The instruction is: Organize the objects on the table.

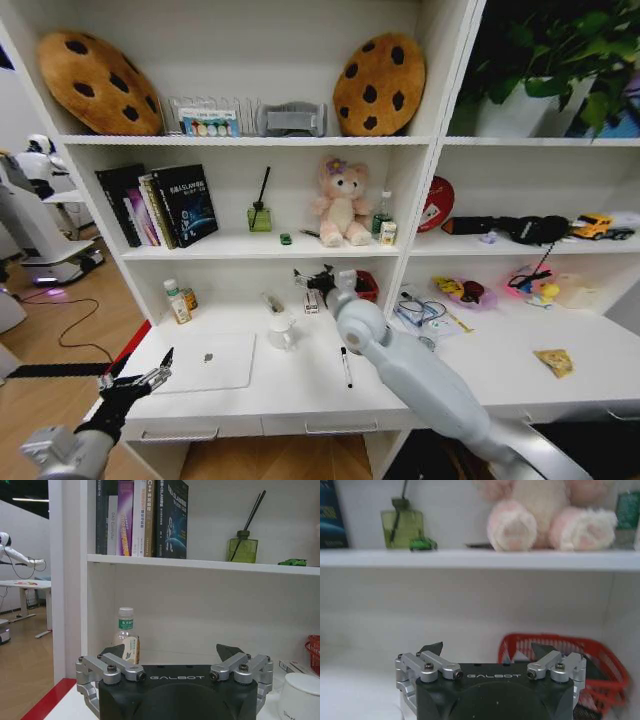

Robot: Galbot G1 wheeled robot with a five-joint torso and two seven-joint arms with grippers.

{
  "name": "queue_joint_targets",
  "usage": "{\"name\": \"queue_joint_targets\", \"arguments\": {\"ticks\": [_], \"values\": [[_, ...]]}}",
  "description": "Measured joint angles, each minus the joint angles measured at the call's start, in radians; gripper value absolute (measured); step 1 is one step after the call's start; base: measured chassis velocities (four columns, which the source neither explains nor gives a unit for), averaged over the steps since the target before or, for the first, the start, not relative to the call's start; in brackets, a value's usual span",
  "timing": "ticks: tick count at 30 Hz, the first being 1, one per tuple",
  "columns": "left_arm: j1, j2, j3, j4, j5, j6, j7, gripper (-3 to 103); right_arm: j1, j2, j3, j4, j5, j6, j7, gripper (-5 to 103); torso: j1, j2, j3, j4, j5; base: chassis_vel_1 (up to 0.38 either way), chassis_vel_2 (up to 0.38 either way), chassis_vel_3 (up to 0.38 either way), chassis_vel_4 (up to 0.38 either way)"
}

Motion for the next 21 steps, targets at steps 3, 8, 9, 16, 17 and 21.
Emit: {"name": "queue_joint_targets", "arguments": {"ticks": [3,8,9,16,17,21], "values": [[0.000,0.000,0.000,0.000,0.000,0.000,0.000,100,-0.105,-0.003,0.039,-0.013,-0.039,0.014,-0.015,99,0.000,0.000,0.000,0.0002,-0.0001,0.000,0.000,0.000,0.000],[0.000,0.000,0.000,0.000,0.000,0.000,0.000,100,-0.207,0.032,0.058,-0.044,-0.072,0.029,-0.017,94,0.000,0.000,0.000,0.0001,-0.0001,0.000,0.000,0.000,0.000],[0.000,0.000,0.000,0.000,0.000,0.000,0.000,100,-0.243,0.070,0.059,-0.066,-0.090,0.037,-0.004,90,0.000,0.000,0.000,0.0005,-0.0002,0.000,0.000,0.000,0.000],[0.000,0.000,0.000,0.000,0.000,0.000,0.000,100,-0.317,0.121,0.070,-0.081,-0.127,0.047,0.033,83,0.000,0.000,0.000,0.0004,-0.0004,0.000,0.000,0.000,0.000],[0.000,0.000,0.000,0.000,0.000,0.000,0.000,100,-0.329,0.123,0.077,-0.082,-0.132,0.049,0.034,82,0.000,0.000,0.000,0.0003,-0.0004,0.000,0.000,0.000,0.000],[0.000,0.000,0.000,0.000,0.000,0.000,0.000,100,-0.348,0.123,0.092,-0.082,-0.142,0.056,0.034,79,0.000,0.000,0.000,0.0004,-0.0004,0.000,0.000,0.000,0.000]]}}
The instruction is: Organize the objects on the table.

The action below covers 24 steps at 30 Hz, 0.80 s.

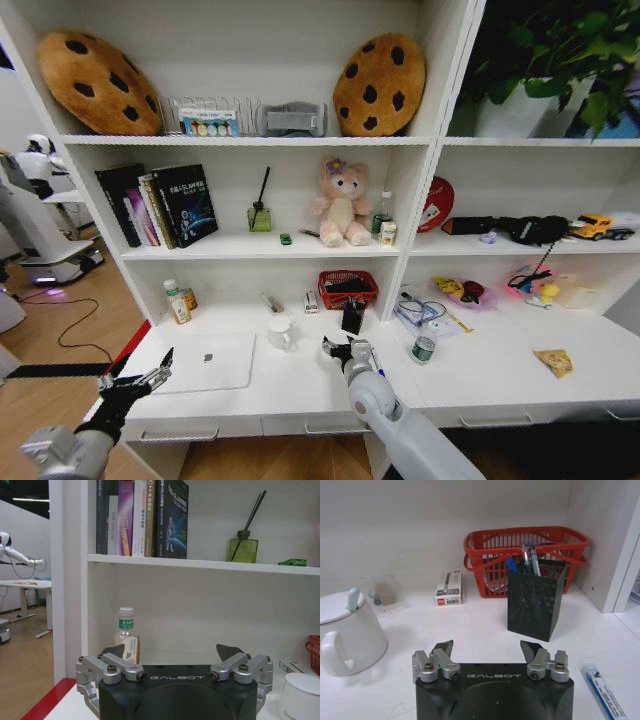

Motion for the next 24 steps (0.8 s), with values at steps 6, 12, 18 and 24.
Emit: {"name": "queue_joint_targets", "arguments": {"ticks": [6,12,18,24], "values": [[0.000,0.000,0.000,0.000,0.000,0.000,0.000,100,-0.029,-0.007,0.027,-0.003,0.005,0.006,-0.001,68,0.000,0.000,0.000,0.0000,0.0000,0.000,0.000,0.000,0.000],[0.000,0.000,0.000,0.000,0.000,0.000,0.000,100,-0.044,0.010,0.030,0.017,0.113,-0.019,0.057,65,0.000,0.000,0.000,0.0000,0.0000,0.000,0.000,0.000,0.000],[0.000,0.000,0.000,0.000,0.000,0.000,0.000,100,-0.044,0.016,0.030,0.019,0.156,-0.048,0.117,68,0.000,0.000,0.000,0.0000,0.0001,0.000,0.000,0.000,0.000],[0.000,0.000,0.000,0.000,0.000,0.000,0.000,100,-0.036,0.007,0.033,0.013,0.173,-0.060,0.132,71,0.000,0.000,0.000,-0.0001,0.0000,0.000,0.000,0.000,0.000]]}}
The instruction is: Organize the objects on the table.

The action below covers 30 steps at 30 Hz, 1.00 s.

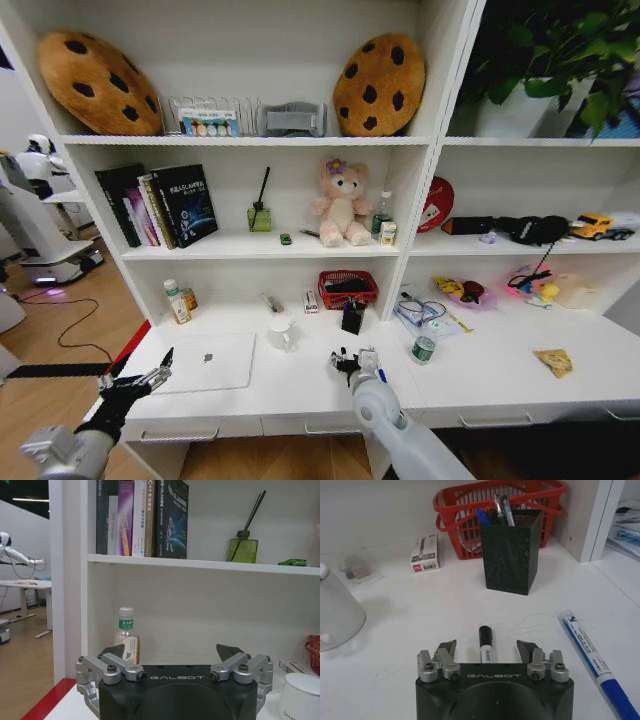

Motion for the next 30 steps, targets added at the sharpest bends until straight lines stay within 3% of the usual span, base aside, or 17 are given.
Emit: {"name": "queue_joint_targets", "arguments": {"ticks": [6,10,15,26,30], "values": [[0.000,0.000,0.000,0.000,0.000,0.000,0.000,100,0.033,0.004,0.001,-0.034,0.019,-0.005,-0.005,53,0.000,0.000,0.000,0.0001,0.0000,0.000,0.000,0.000,0.000],[0.000,0.000,0.000,0.000,0.000,0.000,0.000,100,0.047,0.004,0.001,-0.052,0.038,-0.012,-0.008,33,0.000,0.000,0.000,0.0001,0.0000,0.000,0.000,0.000,0.000],[0.000,0.000,0.000,0.000,0.000,0.000,0.000,100,0.051,0.003,0.000,-0.065,0.043,-0.015,-0.023,27,0.000,0.000,0.000,0.0000,0.0000,0.000,0.000,0.000,0.000],[0.000,0.000,0.000,0.000,0.000,0.000,0.000,100,0.054,0.000,0.004,-0.078,0.044,-0.023,-0.046,33,0.000,0.000,0.000,0.0000,-0.0001,0.000,0.000,0.000,0.000],[0.000,0.000,0.000,0.000,0.000,0.000,0.000,100,0.057,0.001,0.006,-0.087,0.046,-0.022,-0.048,25,0.000,0.000,0.000,0.0000,-0.0002,0.000,0.000,0.000,0.000]]}}
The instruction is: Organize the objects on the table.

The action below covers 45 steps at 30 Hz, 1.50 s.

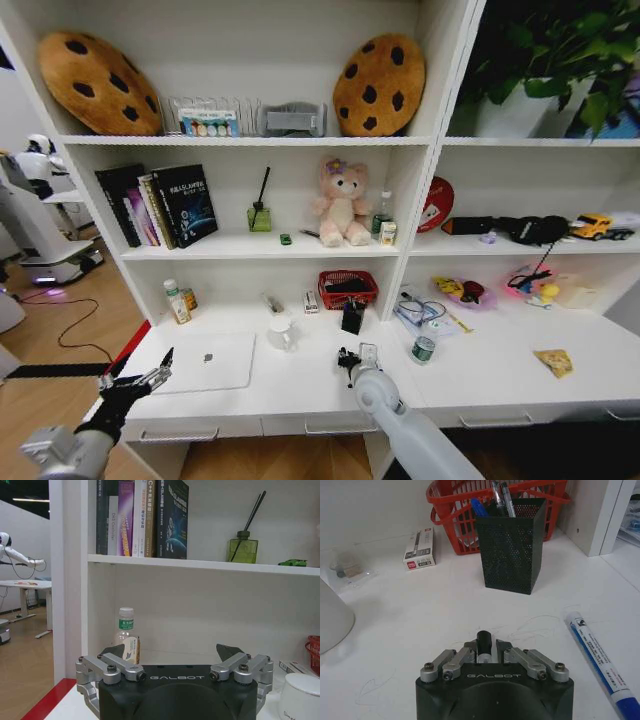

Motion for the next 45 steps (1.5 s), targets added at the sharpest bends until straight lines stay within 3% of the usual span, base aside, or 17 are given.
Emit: {"name": "queue_joint_targets", "arguments": {"ticks": [5,10,16,18,19,20,22,23,25,30,32,37,45], "values": [[0.000,0.000,0.000,0.000,0.000,0.000,0.000,100,-0.002,-0.006,0.001,-0.001,0.003,0.001,-0.003,12,0.000,0.000,0.000,0.0003,0.0002,0.000,0.000,0.000,0.000],[0.000,0.000,0.000,0.000,0.000,0.000,0.000,100,-0.004,-0.014,0.008,0.000,0.004,0.002,-0.012,12,0.000,0.000,0.000,0.0001,0.0002,0.000,0.000,0.000,0.000],[0.000,0.000,0.000,0.000,0.000,0.000,0.000,100,-0.001,-0.032,0.027,0.043,-0.039,0.046,-0.077,12,0.000,0.000,0.000,-0.0001,0.0005,0.000,0.000,0.000,0.000],[0.000,0.000,0.000,0.000,0.000,0.000,0.000,100,0.013,-0.048,0.051,0.091,-0.096,0.090,-0.142,12,0.000,0.000,0.000,-0.0001,0.0003,0.000,0.000,0.000,0.000],[0.000,0.000,0.000,0.000,0.000,0.000,0.000,100,0.032,-0.053,0.062,0.093,-0.172,0.129,-0.191,12,0.000,0.000,0.000,-0.0001,0.0002,0.000,0.000,0.000,0.000],[0.000,0.000,0.000,0.000,0.000,0.000,0.000,100,0.032,-0.053,0.062,0.093,-0.172,0.129,-0.191,12,0.000,0.000,0.000,-0.0001,0.0002,0.000,0.000,0.000,0.000],[0.000,0.000,0.000,0.000,0.000,0.000,0.000,100,0.091,-0.044,0.083,0.026,-0.397,0.253,-0.299,12,0.000,0.000,0.000,0.0000,0.0001,0.000,0.000,0.000,0.000],[0.000,0.000,0.000,0.000,0.000,0.000,0.000,100,0.091,-0.044,0.083,0.026,-0.397,0.253,-0.299,12,0.000,0.000,0.000,0.0000,0.0001,0.000,0.000,0.000,0.000],[0.000,0.000,0.000,0.000,0.000,0.000,0.000,100,0.156,-0.025,0.094,-0.084,-0.551,0.358,-0.391,12,0.000,0.000,0.000,0.0001,0.0002,0.000,0.000,0.000,0.000],[0.000,0.000,0.000,0.000,0.000,0.000,0.000,100,0.225,0.011,0.090,-0.223,-0.637,0.453,-0.457,12,0.000,0.000,0.000,0.0000,-0.0001,0.000,0.000,0.000,0.000],[0.000,0.000,0.000,0.000,0.000,0.000,0.000,100,0.301,0.065,0.086,-0.374,-0.723,0.571,-0.520,12,0.000,0.000,0.000,0.0004,0.0002,0.000,0.000,0.000,0.000],[0.000,0.000,0.000,0.000,0.000,0.000,0.000,100,0.348,0.103,0.072,-0.458,-0.727,0.603,-0.542,12,0.000,0.000,0.000,0.0002,0.0001,0.000,0.000,0.000,0.000],[0.000,0.000,0.000,0.000,0.000,0.000,0.000,100,0.353,0.126,0.076,-0.502,-0.728,0.589,-0.540,12,0.000,0.000,0.000,0.0000,0.0001,0.000,0.000,0.000,0.000]]}}
